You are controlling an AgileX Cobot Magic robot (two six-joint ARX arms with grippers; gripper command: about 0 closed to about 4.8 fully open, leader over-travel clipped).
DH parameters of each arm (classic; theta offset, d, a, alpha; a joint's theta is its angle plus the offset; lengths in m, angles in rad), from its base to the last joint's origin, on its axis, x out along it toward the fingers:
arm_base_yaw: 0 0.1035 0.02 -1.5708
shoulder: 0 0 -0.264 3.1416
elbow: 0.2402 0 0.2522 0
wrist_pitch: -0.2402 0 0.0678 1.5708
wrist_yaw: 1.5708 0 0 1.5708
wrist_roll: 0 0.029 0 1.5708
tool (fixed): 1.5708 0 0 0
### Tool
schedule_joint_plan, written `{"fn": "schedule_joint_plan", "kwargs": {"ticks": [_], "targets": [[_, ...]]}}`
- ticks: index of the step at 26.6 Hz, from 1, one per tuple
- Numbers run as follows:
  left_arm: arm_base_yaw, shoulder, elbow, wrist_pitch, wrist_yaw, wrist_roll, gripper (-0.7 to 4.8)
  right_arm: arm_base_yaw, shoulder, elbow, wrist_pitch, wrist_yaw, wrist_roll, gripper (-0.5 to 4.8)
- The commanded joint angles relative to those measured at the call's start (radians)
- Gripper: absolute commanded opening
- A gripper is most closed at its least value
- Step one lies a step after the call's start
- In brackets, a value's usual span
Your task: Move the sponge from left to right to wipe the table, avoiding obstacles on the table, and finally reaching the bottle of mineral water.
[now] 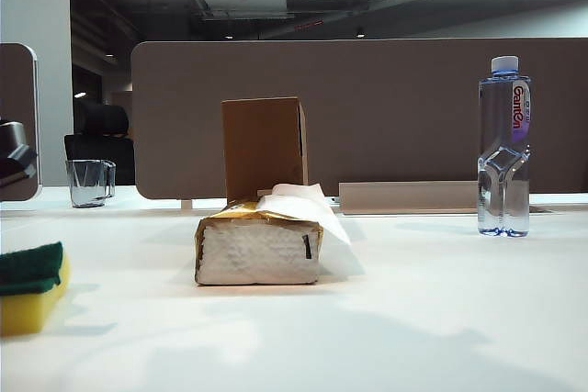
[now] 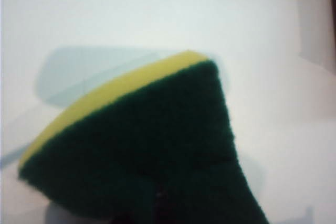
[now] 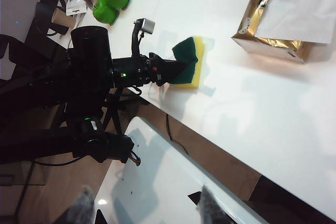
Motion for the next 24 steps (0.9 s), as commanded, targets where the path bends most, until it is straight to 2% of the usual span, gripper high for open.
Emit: {"fn": "schedule_joint_plan", "kwargs": {"ticks": [1, 5, 7, 11, 14, 19, 24], "targets": [[-0.011, 0.026, -0.045, -0.179, 0.113, -0.018, -0.06, 0.001, -0.002, 0.005, -0.007, -0.003, -0.013, 2.60], [-0.037, 0.026, -0.045, -0.166, 0.135, -0.043, -0.06, 0.001, -0.002, 0.005, -0.011, -0.003, -0.013, 2.60], [-0.087, 0.026, -0.045, -0.149, 0.134, -0.072, -0.06, 0.001, -0.002, 0.005, -0.011, -0.003, -0.013, 2.60], [-0.261, 0.026, -0.045, -0.041, 0.077, -0.190, -0.06, 0.001, -0.002, 0.005, -0.011, -0.003, -0.013, 2.60], [-0.322, 0.026, -0.045, 0.000, 0.067, -0.248, -0.06, 0.001, -0.002, 0.005, -0.012, -0.003, -0.013, 2.60], [-0.349, 0.058, -0.042, 0.061, 0.073, -0.288, -0.06, 0.001, -0.002, 0.005, -0.015, -0.003, -0.016, 2.60], [-0.414, 0.127, -0.039, 0.191, 0.082, -0.344, -0.06, 0.001, -0.003, 0.005, -0.018, -0.003, -0.016, 2.60]]}}
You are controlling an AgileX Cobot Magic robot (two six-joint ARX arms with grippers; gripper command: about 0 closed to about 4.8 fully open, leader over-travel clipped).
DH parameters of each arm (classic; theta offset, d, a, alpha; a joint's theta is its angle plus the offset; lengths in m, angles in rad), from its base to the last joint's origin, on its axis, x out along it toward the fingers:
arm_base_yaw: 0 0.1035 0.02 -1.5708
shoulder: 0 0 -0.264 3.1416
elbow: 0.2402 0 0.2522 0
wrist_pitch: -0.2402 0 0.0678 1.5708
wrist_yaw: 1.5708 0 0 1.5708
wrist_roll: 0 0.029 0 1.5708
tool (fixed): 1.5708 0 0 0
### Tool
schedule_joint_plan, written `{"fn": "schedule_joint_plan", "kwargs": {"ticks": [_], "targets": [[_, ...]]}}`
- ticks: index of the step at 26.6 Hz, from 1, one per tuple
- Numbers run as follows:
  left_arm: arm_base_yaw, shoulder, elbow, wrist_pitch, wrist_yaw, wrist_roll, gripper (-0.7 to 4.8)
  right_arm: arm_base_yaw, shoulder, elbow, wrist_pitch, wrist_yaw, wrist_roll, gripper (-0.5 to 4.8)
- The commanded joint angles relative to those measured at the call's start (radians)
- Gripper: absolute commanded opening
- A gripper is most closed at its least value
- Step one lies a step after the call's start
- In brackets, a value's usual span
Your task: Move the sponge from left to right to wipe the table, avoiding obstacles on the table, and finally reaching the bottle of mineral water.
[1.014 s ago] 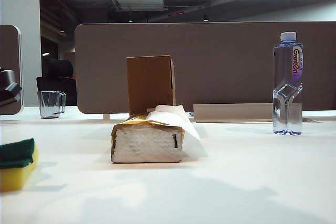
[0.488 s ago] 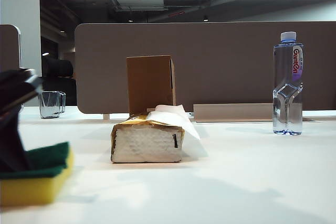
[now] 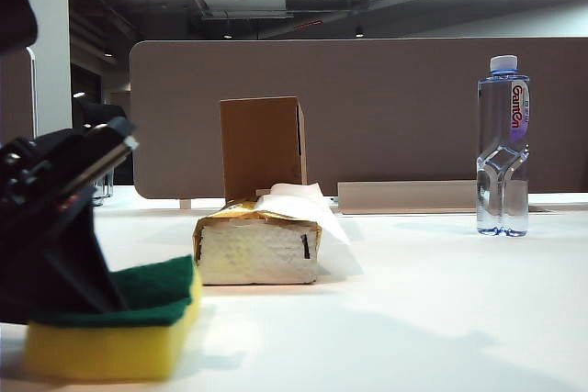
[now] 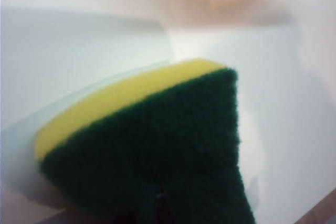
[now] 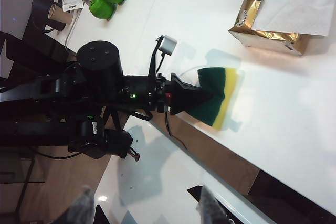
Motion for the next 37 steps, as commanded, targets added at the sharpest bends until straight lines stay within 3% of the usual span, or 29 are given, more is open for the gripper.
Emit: {"fn": "schedule_joint_plan", "kwargs": {"ticks": [1, 8, 18, 22, 24, 31, 34, 37], "targets": [[-0.051, 0.054, -0.011, -0.006, 0.021, -0.039, -0.06, 0.001, -0.003, 0.004, 0.008, -0.003, -0.004, 2.60], [-0.087, 0.190, 0.088, 0.031, 0.032, -0.034, -0.06, 0.001, -0.003, 0.004, 0.006, -0.008, -0.004, 2.60], [-0.093, 0.193, 0.093, 0.031, 0.031, -0.034, 0.03, 0.001, -0.015, 0.004, -0.001, -0.010, -0.019, 2.38], [-0.092, 0.193, 0.100, 0.030, 0.031, -0.034, 1.22, 0.001, -0.021, 0.004, -0.010, -0.010, -0.023, 2.38], [-0.092, 0.192, 0.102, 0.032, 0.031, -0.035, 1.55, 0.001, -0.025, 0.004, -0.013, -0.010, -0.023, 2.39], [-0.091, 0.190, 0.117, 0.029, 0.031, -0.035, 1.63, 0.001, -0.043, 0.004, -0.024, -0.010, -0.023, 2.38], [-0.090, 0.189, 0.143, 0.018, 0.030, -0.034, 2.45, 0.001, -0.053, 0.004, -0.038, -0.010, -0.023, 2.38], [-0.090, 0.186, 0.166, -0.010, 0.022, -0.027, 2.49, 0.001, -0.059, 0.004, -0.051, -0.009, -0.028, 2.38]]}}
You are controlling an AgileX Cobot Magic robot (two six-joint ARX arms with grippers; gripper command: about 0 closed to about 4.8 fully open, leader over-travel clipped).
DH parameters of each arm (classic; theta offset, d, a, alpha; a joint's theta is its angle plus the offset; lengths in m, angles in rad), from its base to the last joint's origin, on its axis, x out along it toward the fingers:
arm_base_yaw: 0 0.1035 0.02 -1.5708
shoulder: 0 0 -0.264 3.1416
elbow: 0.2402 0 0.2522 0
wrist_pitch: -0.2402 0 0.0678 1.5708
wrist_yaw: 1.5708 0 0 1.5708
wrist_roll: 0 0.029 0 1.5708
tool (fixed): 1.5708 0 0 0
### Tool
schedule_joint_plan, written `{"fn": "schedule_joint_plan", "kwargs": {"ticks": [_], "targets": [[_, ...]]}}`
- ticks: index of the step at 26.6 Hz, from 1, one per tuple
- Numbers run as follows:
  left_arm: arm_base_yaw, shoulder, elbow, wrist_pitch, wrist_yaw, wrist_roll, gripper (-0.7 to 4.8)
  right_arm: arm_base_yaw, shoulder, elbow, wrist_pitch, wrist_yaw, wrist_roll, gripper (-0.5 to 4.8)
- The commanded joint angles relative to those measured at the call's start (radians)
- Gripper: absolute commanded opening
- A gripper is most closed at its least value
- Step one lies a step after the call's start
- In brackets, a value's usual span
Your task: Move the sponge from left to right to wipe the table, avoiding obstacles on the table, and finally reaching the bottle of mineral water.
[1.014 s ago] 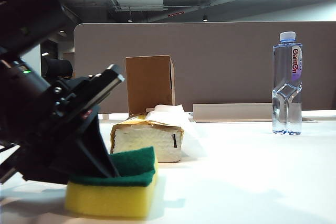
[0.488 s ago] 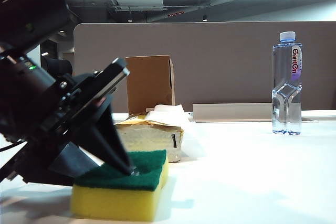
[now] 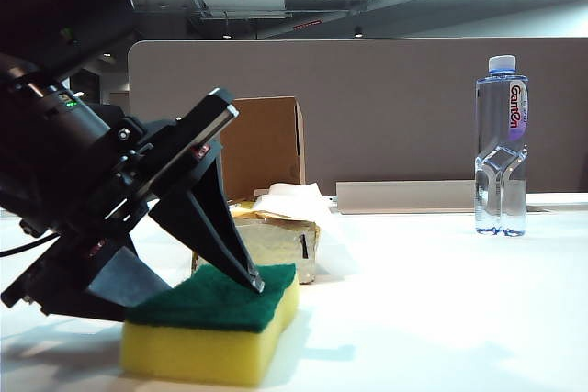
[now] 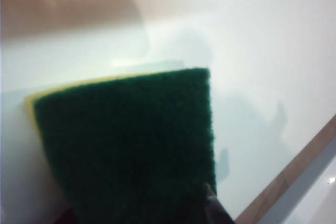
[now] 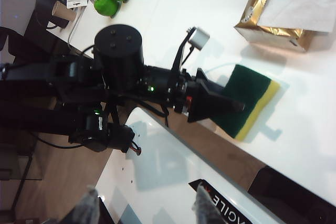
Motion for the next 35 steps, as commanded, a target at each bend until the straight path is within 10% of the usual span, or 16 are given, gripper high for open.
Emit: {"fn": "schedule_joint_plan", "kwargs": {"ticks": [1, 26, 35], "targets": [[0.003, 0.004, 0.014, -0.084, -0.046, 0.018, 2.49, 0.001, -0.010, 0.004, -0.010, -0.005, -0.011, 2.38], [0.077, -0.215, 0.034, -0.172, -0.078, 0.074, 3.23, 0.001, -0.032, 0.003, -0.011, -0.004, -0.013, 2.38], [0.253, -0.289, 0.185, -0.415, -0.079, 0.343, 3.23, 0.001, -0.031, 0.003, -0.013, 0.003, -0.013, 2.38]]}}
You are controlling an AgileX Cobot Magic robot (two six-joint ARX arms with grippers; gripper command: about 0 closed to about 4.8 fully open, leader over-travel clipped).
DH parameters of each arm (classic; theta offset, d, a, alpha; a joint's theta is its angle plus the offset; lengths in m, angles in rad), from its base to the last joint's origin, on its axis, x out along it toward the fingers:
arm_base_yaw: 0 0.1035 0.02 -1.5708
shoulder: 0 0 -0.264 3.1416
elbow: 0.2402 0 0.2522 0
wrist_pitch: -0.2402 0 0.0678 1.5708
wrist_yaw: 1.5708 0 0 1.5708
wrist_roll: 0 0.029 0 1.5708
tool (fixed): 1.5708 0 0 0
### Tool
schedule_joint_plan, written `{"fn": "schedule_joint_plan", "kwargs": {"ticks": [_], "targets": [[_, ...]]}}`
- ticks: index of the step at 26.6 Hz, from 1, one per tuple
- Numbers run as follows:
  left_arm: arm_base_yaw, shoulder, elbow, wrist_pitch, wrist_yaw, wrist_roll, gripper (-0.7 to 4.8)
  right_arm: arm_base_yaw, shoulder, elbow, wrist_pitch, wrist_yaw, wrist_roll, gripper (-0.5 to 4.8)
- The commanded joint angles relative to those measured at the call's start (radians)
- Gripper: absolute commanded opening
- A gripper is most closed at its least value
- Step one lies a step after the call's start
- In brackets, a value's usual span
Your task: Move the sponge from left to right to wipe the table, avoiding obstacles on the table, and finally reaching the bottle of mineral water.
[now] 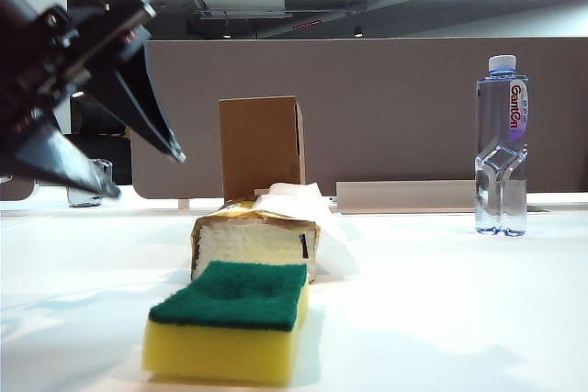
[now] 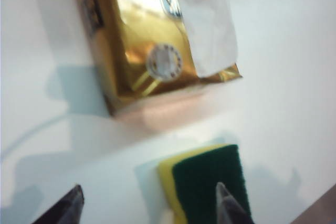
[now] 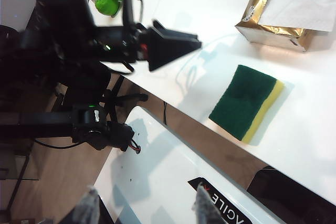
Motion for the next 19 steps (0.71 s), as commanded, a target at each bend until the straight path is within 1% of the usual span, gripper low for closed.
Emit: {"fn": "schedule_joint_plan", "kwargs": {"ticks": [1, 3, 9, 11, 12, 14, 19], "targets": [[0.055, -0.008, 0.089, -0.130, -0.002, 0.143, 3.23, 0.001, -0.002, 0.004, 0.004, 0.000, -0.004, 2.38], [0.086, -0.008, 0.137, -0.169, -0.004, 0.190, 3.23, 0.001, -0.002, 0.004, 0.003, 0.009, -0.004, 2.38], [0.182, -0.008, 0.266, -0.226, -0.004, 0.291, 3.23, 0.001, -0.002, 0.004, -0.002, 0.016, -0.004, 2.38], [0.224, -0.008, 0.329, -0.248, -0.003, 0.353, 3.23, 0.001, -0.002, 0.004, -0.002, 0.016, -0.004, 2.38], [0.240, -0.008, 0.352, -0.256, -0.003, 0.370, 3.23, 0.001, -0.002, 0.004, -0.002, 0.016, -0.004, 2.38], [0.285, -0.008, 0.414, -0.298, -0.003, 0.407, 3.23, 0.001, -0.002, 0.004, -0.002, 0.016, -0.004, 2.38], [0.364, -0.008, 0.525, -0.426, -0.003, 0.496, 3.23, 0.001, -0.002, 0.004, -0.002, 0.019, -0.004, 2.39]]}}
